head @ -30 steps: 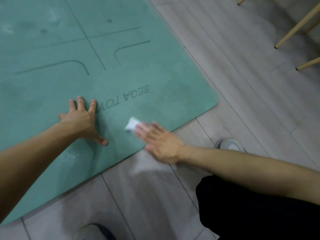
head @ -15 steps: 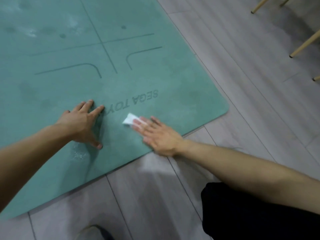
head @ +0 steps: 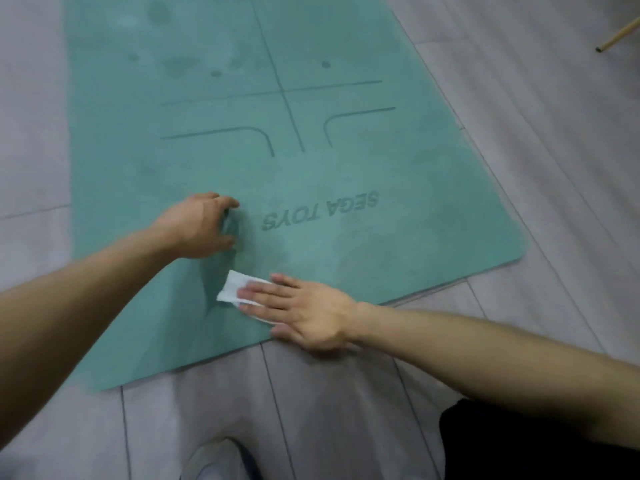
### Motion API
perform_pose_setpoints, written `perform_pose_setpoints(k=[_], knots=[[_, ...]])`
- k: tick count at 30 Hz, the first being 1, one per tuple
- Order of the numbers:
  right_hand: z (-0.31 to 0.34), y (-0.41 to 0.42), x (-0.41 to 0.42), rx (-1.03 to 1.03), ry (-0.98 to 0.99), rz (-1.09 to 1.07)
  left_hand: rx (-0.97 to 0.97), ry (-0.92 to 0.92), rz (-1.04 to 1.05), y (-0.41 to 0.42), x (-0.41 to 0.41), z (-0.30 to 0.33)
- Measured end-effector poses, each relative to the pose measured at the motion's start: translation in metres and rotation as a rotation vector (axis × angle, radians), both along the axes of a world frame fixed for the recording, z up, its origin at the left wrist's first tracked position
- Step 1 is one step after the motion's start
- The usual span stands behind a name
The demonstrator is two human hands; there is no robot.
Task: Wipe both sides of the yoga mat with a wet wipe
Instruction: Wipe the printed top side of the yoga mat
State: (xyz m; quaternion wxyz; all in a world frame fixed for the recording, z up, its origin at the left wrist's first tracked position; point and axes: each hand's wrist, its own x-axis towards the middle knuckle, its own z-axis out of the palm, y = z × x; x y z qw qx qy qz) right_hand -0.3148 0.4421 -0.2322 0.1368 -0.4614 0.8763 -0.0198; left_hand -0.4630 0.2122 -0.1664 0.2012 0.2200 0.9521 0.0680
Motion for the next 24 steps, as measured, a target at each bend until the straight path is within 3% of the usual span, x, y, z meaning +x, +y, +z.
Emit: perform_pose_setpoints(k=[1,5,7,9,12,15,17,18,20,24], knots=[[0.001,0.017,-0.017,0.016,0.021,-0.068,0.003,0.011,0.058,-0.007,-0.004,0.000],[0.022,0.099,-0.088,0.205,-0.053,-0.800,-0.071,-0.027,0.178,-0.050,-0.006,-0.013],[0.032,0.121,-0.093,0.264,-0.088,-0.910,-0.075,-0.069,0.217,-0.066,-0.003,-0.022],[0.028,0.111,-0.088,0.195,-0.083,-0.954,-0.055,-0.080,0.246,-0.074,-0.003,-0.030],[0.012,0.034,-0.063,0.103,-0.029,-0.744,-0.061,-0.069,0.248,-0.075,-0.004,-0.028],[0.001,-0.053,-0.013,-0.001,-0.045,-0.200,-0.098,-0.097,0.239,-0.070,-0.001,-0.009],[0.000,-0.062,-0.020,0.002,-0.017,0.146,-0.099,-0.091,0.255,-0.075,-0.003,-0.002],[0.000,-0.052,-0.040,0.016,0.017,0.205,-0.097,-0.090,0.264,-0.078,-0.004,-0.001],[0.003,-0.015,-0.095,0.059,0.079,-0.009,-0.097,-0.100,0.294,-0.085,-0.006,-0.006],[0.017,0.090,-0.203,0.192,0.053,-0.768,-0.121,-0.128,0.334,-0.094,-0.016,-0.008]])
